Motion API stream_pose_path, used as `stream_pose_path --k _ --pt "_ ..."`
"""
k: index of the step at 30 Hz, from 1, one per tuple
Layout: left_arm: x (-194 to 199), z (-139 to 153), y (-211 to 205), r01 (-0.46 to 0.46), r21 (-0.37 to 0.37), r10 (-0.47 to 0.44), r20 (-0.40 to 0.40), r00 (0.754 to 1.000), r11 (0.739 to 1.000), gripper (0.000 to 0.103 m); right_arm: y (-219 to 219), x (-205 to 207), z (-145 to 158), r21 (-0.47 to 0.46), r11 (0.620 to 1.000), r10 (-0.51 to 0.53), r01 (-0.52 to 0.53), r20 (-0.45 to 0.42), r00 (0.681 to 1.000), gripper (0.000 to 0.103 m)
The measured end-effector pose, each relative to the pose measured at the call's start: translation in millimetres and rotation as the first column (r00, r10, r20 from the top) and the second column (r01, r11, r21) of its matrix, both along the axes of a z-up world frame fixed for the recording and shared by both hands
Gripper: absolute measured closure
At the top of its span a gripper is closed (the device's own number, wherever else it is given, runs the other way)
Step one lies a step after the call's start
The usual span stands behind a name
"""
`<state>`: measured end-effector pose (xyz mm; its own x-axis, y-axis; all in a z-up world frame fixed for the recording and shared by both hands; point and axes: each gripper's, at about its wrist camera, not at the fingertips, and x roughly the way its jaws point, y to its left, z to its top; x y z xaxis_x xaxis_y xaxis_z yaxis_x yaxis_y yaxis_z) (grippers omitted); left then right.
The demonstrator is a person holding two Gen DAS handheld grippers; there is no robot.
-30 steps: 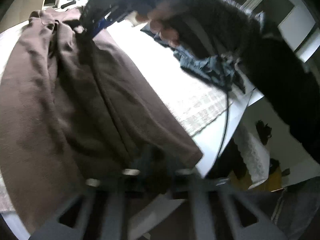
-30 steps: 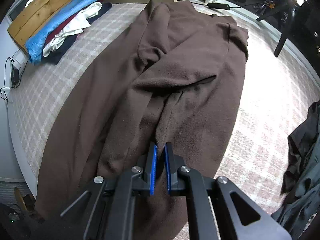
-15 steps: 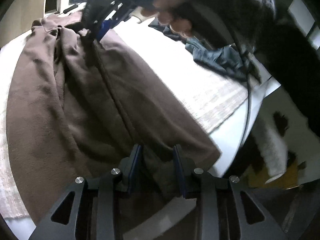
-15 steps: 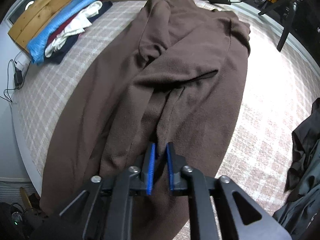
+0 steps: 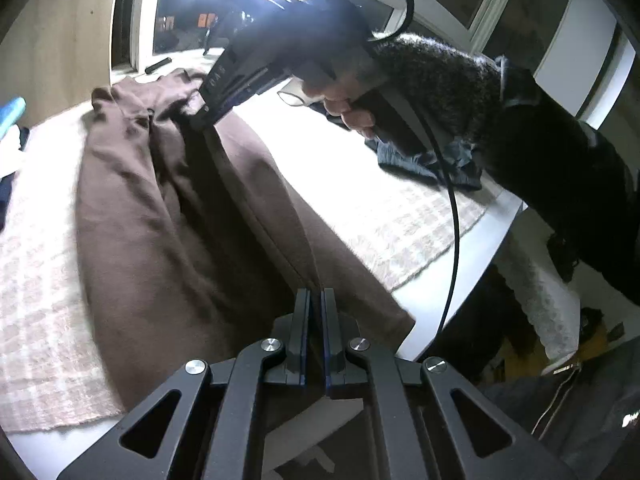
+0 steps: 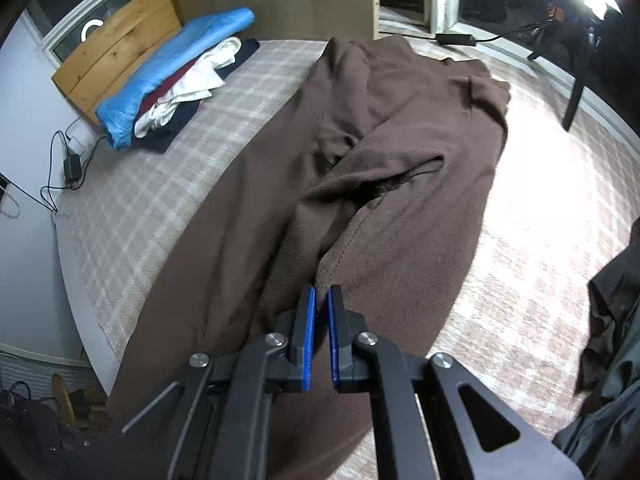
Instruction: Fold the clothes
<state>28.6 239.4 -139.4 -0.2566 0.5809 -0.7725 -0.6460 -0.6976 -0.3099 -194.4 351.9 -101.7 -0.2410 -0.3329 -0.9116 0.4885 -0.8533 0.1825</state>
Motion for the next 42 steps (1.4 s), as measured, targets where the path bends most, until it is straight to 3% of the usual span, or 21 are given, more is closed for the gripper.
stream_pose_path --k 3,5,8,11,15,18,20,24,25,26,27,29,36,41,42 --pt "-7 -34 6 -0.008 -0.051 0.014 0.105 0.994 0.999 0.097 -17 2 -33 0.09 0.996 0.023 -0.028 0.059 0.998 0.092" --pt "-7 -47 5 -0.001 -0.078 0.014 0.162 0.987 0.997 0.098 -19 12 -28 0.092 0.995 0.036 -0.04 0.042 0.998 0.083" --pt "4 -24 -23 -0.011 -0.042 0.016 0.122 0.992 0.999 0.091 2 44 -5 -0.035 0.999 0.038 -0.036 0.056 0.998 0.079" --pt "3 -5 -68 -0.097 -0.059 0.1 0.066 0.993 0.994 0.09 36 87 8 -0.113 0.992 -0.051 0.048 -0.018 0.999 0.079" --pt "-11 -8 -109 -0.191 -0.064 0.195 0.059 0.979 0.979 0.089 38 134 -29 -0.077 0.995 -0.072 0.07 -0.014 0.997 0.079" --pt "-22 -21 -105 -0.166 -0.087 0.171 0.058 0.984 0.982 0.089 31 174 -37 -0.063 0.992 -0.11 0.106 -0.08 0.991 0.079" --pt "-25 -39 -92 -0.116 -0.126 0.125 0.07 0.99 0.985 0.088 40 189 -30 -0.06 0.988 -0.144 0.14 -0.075 0.987 0.078" --pt "-16 -34 -96 -0.098 -0.151 0.108 0.058 0.993 0.984 0.086 59 218 -18 -0.055 0.977 -0.212 0.208 -0.066 0.975 0.077" --pt "-13 -29 -100 -0.098 -0.153 0.108 0.055 0.993 0.983 0.081 63 226 -15 -0.054 0.973 -0.228 0.225 -0.063 0.972 0.071" --pt "-10 -25 -103 -0.099 -0.155 0.109 0.053 0.993 0.983 0.076 68 232 -13 -0.054 0.968 -0.248 0.245 -0.059 0.967 0.056" --pt "-8 -23 -106 -0.109 -0.158 0.119 0.055 0.991 0.981 0.069 75 234 -17 -0.064 0.958 -0.282 0.279 -0.044 0.958 0.053" --pt "-8 -24 -107 -0.121 -0.173 0.135 0.071 0.988 0.978 0.066 88 237 -25 -0.083 0.935 -0.346 0.344 -0.012 0.938 0.053" --pt "-3 -43 -98 -0.094 -0.229 0.124 0.123 0.985 0.969 0.061 73 248 -39 -0.124 0.933 -0.338 0.338 0.027 0.941 0.053" --pt "0 -44 -92 -0.061 -0.216 0.091 0.133 0.987 0.975 0.064 62 252 -39 -0.105 0.946 -0.309 0.307 0.0 0.951 0.053" --pt "0 -44 -91 -0.055 -0.213 0.085 0.135 0.987 0.976 0.069 63 251 -40 -0.11 0.945 -0.309 0.308 0.003 0.951 0.053"
